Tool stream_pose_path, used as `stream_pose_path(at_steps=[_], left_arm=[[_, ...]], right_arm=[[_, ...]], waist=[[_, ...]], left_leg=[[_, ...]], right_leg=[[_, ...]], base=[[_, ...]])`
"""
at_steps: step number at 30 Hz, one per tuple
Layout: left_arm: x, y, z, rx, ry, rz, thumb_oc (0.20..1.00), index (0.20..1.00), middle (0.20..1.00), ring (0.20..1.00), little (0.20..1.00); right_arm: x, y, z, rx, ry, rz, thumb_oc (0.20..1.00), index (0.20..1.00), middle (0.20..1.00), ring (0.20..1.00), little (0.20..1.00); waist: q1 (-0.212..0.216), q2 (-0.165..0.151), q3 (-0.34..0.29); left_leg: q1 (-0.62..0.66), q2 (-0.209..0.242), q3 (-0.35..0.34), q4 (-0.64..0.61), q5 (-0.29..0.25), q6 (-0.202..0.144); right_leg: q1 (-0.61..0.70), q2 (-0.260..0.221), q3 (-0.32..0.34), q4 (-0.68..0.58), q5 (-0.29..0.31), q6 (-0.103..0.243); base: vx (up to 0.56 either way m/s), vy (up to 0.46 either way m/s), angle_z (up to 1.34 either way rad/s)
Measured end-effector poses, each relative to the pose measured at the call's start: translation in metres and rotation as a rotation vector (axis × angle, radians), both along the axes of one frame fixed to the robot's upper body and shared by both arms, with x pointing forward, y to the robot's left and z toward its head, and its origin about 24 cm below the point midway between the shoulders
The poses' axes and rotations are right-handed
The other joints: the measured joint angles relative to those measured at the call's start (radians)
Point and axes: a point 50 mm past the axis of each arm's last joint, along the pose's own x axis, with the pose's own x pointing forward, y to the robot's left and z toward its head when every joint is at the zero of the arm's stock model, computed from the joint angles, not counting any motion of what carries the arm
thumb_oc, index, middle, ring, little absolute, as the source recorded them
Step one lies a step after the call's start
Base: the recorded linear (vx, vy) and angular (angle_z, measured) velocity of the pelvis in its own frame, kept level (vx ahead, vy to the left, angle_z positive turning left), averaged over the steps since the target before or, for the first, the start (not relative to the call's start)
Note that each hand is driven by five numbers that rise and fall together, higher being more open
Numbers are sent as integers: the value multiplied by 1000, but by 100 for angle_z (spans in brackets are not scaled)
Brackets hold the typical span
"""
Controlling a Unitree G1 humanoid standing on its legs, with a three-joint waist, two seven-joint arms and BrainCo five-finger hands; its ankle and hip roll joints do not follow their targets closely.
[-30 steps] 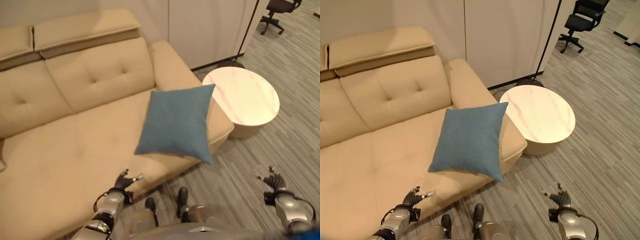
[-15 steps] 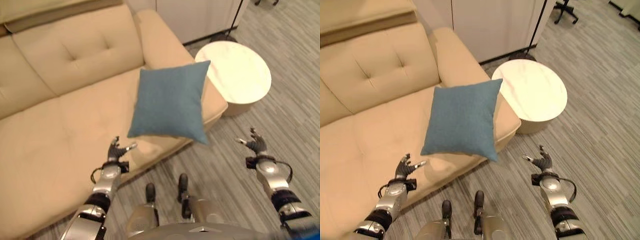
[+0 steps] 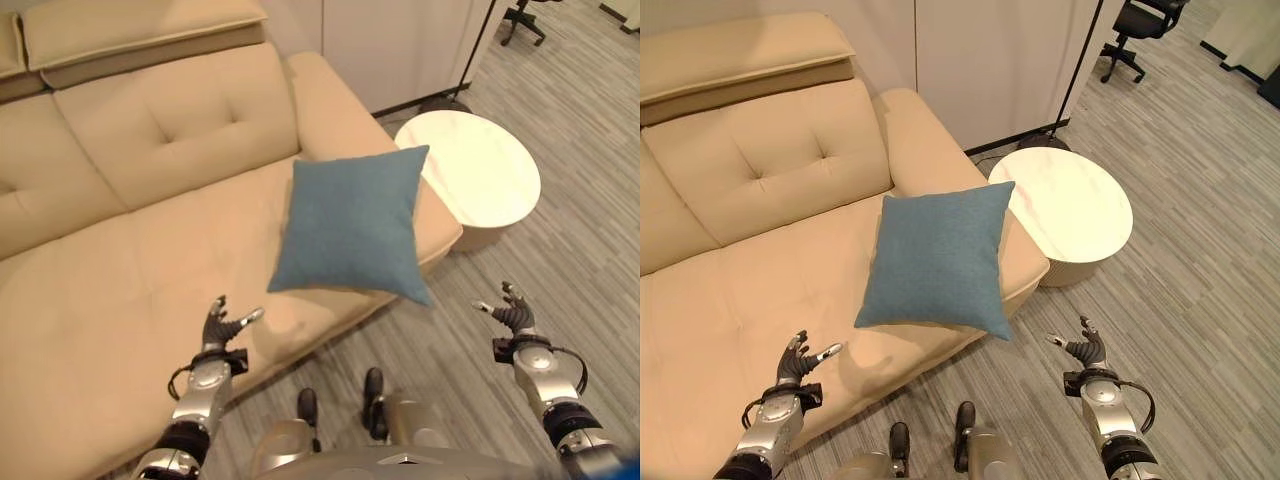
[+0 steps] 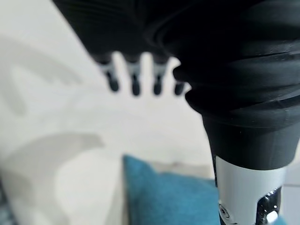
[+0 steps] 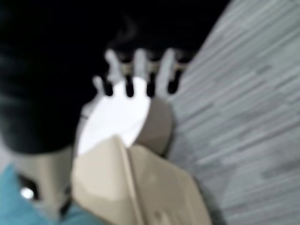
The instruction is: Pick up all the scattered cushions and arrange them neatly on the sofa.
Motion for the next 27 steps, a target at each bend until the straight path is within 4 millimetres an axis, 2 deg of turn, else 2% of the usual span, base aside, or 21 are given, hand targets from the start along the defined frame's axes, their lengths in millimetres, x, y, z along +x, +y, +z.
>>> stream_pose_path(at_steps=[2,3,4,5,6,7,8,10,11,12,14,15,17,19,20,22,24,25,27], left_arm=[[4,-3,1,-6,-9,-11,1000,1000,1000,1000,1000],[5,-6,1,-10,-8,-23,1000,1000,1000,1000,1000],[5,-15,-2,-20,0,-52,1000,1000,1000,1000,1000],[0,-24,-7,-43,18,-83,1000,1000,1000,1000,1000],[-5,-29,-12,-62,37,-89,1000,1000,1000,1000,1000],[1,-33,-11,-68,31,-107,1000,1000,1000,1000,1000],[2,-36,-12,-73,37,-120,1000,1000,1000,1000,1000],[-2,-35,-14,-75,48,-116,1000,1000,1000,1000,1000],[-3,-36,-15,-78,53,-124,1000,1000,1000,1000,1000],[1,-38,-13,-77,46,-135,1000,1000,1000,1000,1000],[0,-37,-14,-75,55,-134,1000,1000,1000,1000,1000],[0,-37,-14,-74,59,-133,1000,1000,1000,1000,1000],[1,-37,-13,-75,49,-130,1000,1000,1000,1000,1000],[-2,-33,-12,-74,43,-101,1000,1000,1000,1000,1000],[-5,-30,-12,-64,42,-90,1000,1000,1000,1000,1000],[-3,-25,-8,-53,27,-79,1000,1000,1000,1000,1000],[-3,-21,-6,-57,15,-57,1000,1000,1000,1000,1000],[-2,-19,-5,-52,11,-52,1000,1000,1000,1000,1000],[5,-13,2,-27,-9,-52,1000,1000,1000,1000,1000]], right_arm=[[-6,-1,-5,2,22,-5,1000,1000,1000,1000,1000],[-12,-2,-8,5,37,-11,1000,1000,1000,1000,1000],[-25,-5,-14,9,65,-31,1000,1000,1000,1000,1000],[-36,-8,-21,9,102,-39,1000,1000,1000,1000,1000],[-44,-9,-24,13,120,-52,1000,1000,1000,1000,1000],[-46,-12,-24,18,115,-67,1000,1000,1000,1000,1000],[-50,-14,-25,18,121,-76,1000,1000,1000,1000,1000],[-49,-14,-24,17,120,-74,1000,1000,1000,1000,1000],[-49,-13,-24,21,114,-74,1000,1000,1000,1000,1000],[-50,-11,-25,29,118,-73,1000,1000,1000,1000,1000],[-44,-6,-24,43,103,-66,1000,1000,1000,1000,1000],[-40,-2,-23,50,91,-59,1000,1000,1000,1000,1000],[-35,-1,-19,49,71,-48,1000,1000,1000,1000,1000],[-35,-2,-18,49,62,-53,1000,1000,1000,1000,1000],[-40,-3,-20,47,71,-63,1000,1000,1000,1000,1000],[-46,-2,-22,48,83,-62,1000,1000,1000,1000,1000],[-43,-3,-19,45,65,-66,1000,1000,1000,1000,1000],[-41,-2,-16,46,46,-61,1000,1000,1000,1000,1000],[-32,2,-9,39,12,-36,1000,1000,1000,1000,1000]], waist=[[-15,4,-1],[-29,2,-4],[-48,17,-11],[-37,36,-22],[-41,43,-27],[-54,32,-30],[-50,23,-36],[-32,21,-39],[-39,18,-47],[-42,16,-45],[-39,14,-43],[-37,14,-43],[-30,9,-40],[-30,16,-42],[-33,23,-48],[-37,1,-54],[-38,1,-55],[-38,7,-56],[-40,9,-56]], left_leg=[[-2,10,-29,5,-1,4],[3,8,-60,9,-6,-9],[9,19,-108,20,-15,-25],[24,37,-120,31,-13,-39],[13,37,-127,98,-15,-69],[-64,19,-123,239,-28,-102],[-111,9,-99,329,-18,-120],[-139,17,-68,394,-25,-137],[-151,42,-12,388,-41,-136],[-154,69,30,321,-41,-135],[-153,88,37,208,-19,-136],[-162,94,20,159,14,-133],[-163,90,-21,122,42,-136],[-136,92,-18,70,72,-124],[-121,95,-17,56,121,-80],[-100,72,-10,17,123,-73],[-74,54,17,-19,129,-56],[-72,47,25,-19,126,-46],[-73,30,44,-19,116,-33]], right_leg=[[-19,17,24,-7,8,12],[0,26,44,-42,35,0],[48,37,49,-76,44,-40],[95,55,30,-116,49,-60],[134,51,7,-129,32,-73],[160,26,-34,-153,34,-84],[172,13,-40,-168,35,-88],[188,12,-40,-175,35,-128],[213,17,-66,-210,29,-176],[227,26,-78,-231,27,-176],[234,41,-74,-247,30,-172],[244,57,-61,-252,27,-167],[257,73,-35,-264,29,-163],[275,89,-15,-265,25,-155],[280,100,0,-260,16,-139],[277,79,17,-258,10,-111],[276,59,35,-249,5,-96],[271,48,42,-238,-3,-77],[253,31,57,-230,-2,-75]], base=[[210,-46,48],[153,-57,93],[165,-97,93],[219,-173,91],[144,-140,84],[83,-99,85],[42,-33,53],[80,-42,11],[178,-19,46],[152,-5,47],[145,32,0],[187,75,-29],[165,81,-52],[138,103,-54],[129,115,-30],[131,154,-23],[62,100,-21],[37,139,-23],[-5,121,-19]])
